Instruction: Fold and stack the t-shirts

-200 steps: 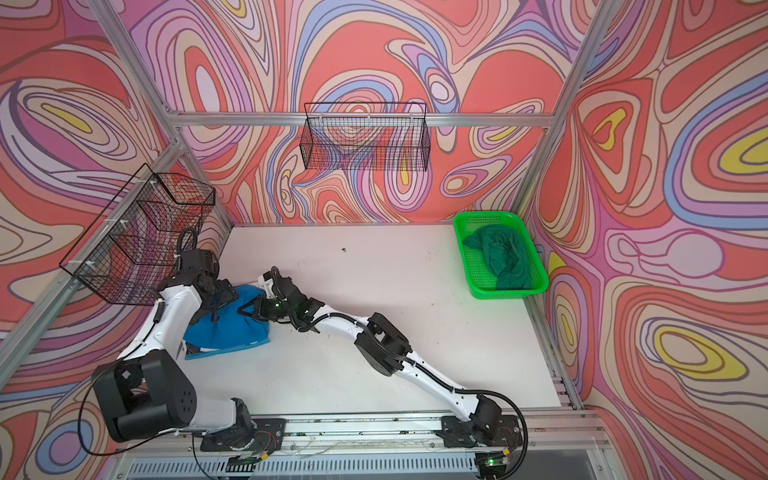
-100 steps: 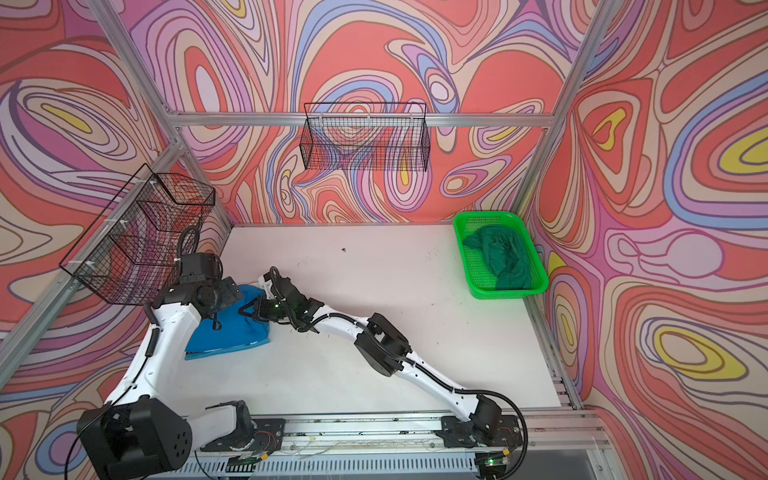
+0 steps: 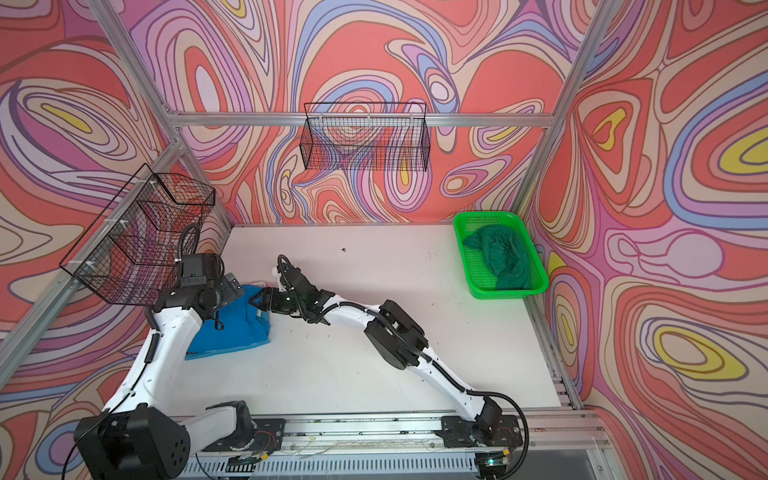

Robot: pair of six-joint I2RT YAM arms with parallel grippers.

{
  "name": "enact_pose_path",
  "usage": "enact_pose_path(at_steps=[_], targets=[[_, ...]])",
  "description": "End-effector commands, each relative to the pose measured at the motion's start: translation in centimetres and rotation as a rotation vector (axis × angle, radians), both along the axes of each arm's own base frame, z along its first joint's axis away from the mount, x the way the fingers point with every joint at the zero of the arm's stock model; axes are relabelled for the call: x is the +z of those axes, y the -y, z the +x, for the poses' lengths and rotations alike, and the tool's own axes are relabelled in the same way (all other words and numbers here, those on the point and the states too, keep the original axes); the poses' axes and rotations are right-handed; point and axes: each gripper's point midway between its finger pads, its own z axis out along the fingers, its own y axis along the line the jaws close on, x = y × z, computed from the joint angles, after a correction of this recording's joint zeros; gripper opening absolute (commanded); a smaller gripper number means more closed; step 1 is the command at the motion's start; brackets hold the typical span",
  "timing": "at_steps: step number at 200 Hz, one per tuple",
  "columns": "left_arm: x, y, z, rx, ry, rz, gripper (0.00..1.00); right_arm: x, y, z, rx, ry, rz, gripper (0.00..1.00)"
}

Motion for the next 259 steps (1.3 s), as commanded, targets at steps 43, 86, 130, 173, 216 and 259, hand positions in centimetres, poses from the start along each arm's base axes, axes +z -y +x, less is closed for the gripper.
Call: enact_pose_path(at_steps=[43, 86, 130, 173, 216, 259], targets=[[2.2, 2.0, 1.7, -0.100, 0.144, 0.007, 1.00, 8.3, 10.1, 3.5, -0.197, 0.195, -0.140, 0.68], [2.0, 4.9, 2.8, -0.227, 0.218, -0.058, 1.00, 17.0, 22.8, 3.1, -0.404, 0.457, -0.328, 0.75], [3.3, 8.8, 2.4, -0.406, 0.517, -0.020, 1.00, 21.4, 39.3, 0.5, -0.782, 0.691, -0.681, 0.98], [-0.1, 6.8, 1.5, -0.340, 0.393, 0.067, 1.00, 18.6, 54.2, -1.1, -1.133, 0.728, -0.935, 0.98], [-3.2, 4.0, 2.2, -0.250, 0.292, 0.208, 1.00, 15.0, 59.4, -3.0, -1.359, 0.813, -0.943, 0.98], [-4.4, 3.3, 3.1, -0.213, 0.345, 0.252, 1.00, 12.8, 59.7, -2.3, -1.339, 0.795, -0.994, 0.98]])
